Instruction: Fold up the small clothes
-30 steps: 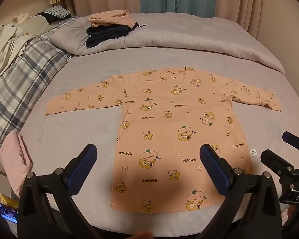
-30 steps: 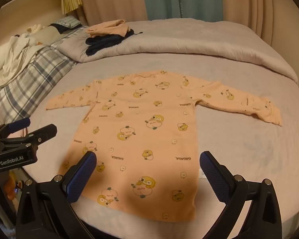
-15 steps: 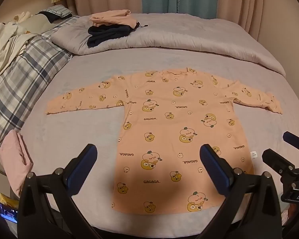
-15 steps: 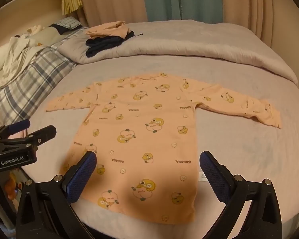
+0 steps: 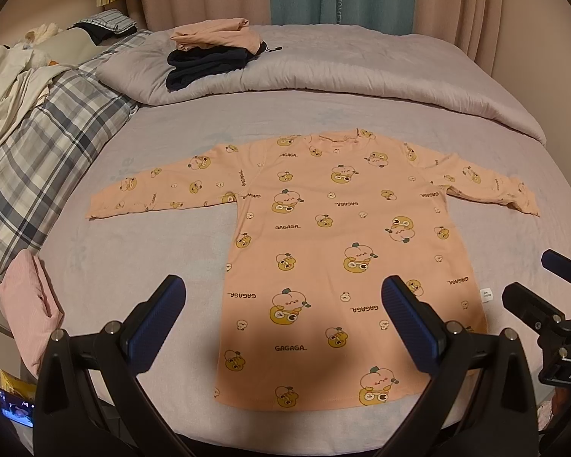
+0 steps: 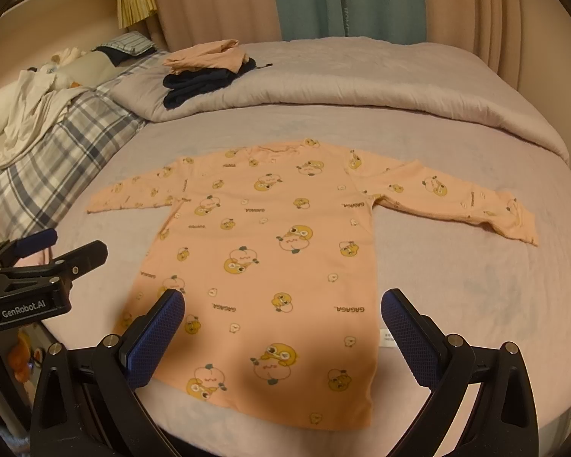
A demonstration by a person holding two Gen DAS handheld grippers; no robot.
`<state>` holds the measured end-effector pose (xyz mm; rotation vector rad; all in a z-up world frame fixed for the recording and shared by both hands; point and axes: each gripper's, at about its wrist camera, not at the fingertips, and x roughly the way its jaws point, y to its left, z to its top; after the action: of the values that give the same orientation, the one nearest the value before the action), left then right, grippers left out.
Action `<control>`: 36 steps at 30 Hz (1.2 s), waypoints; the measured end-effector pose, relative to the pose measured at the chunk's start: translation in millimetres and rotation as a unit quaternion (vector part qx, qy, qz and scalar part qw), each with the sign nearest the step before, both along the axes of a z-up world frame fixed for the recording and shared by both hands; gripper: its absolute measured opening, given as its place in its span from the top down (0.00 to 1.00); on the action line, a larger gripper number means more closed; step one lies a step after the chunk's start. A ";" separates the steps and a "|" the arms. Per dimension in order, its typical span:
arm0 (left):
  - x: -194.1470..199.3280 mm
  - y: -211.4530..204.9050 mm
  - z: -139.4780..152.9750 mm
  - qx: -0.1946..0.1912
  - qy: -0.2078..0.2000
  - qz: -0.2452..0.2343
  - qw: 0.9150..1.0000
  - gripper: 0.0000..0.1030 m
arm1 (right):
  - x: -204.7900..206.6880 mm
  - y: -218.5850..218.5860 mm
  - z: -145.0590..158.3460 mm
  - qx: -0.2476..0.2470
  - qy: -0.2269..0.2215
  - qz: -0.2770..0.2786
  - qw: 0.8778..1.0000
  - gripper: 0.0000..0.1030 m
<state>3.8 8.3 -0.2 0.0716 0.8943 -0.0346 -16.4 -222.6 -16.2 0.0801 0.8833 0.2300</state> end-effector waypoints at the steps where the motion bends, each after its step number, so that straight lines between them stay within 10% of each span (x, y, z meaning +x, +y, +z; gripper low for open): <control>1: -0.4 -0.4 0.3 0.001 0.000 0.000 1.000 0.00 | 0.3 0.0 0.0 0.000 0.000 0.000 1.000 0.01; 36: 0.1 -2.2 -1.9 0.001 0.002 -0.001 1.000 0.00 | -1.1 0.7 -3.7 0.002 0.001 -0.002 1.000 0.01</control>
<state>3.9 6.1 -2.0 0.0748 0.8976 -0.0357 -17.5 -222.0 -19.9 0.0856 0.8856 0.2289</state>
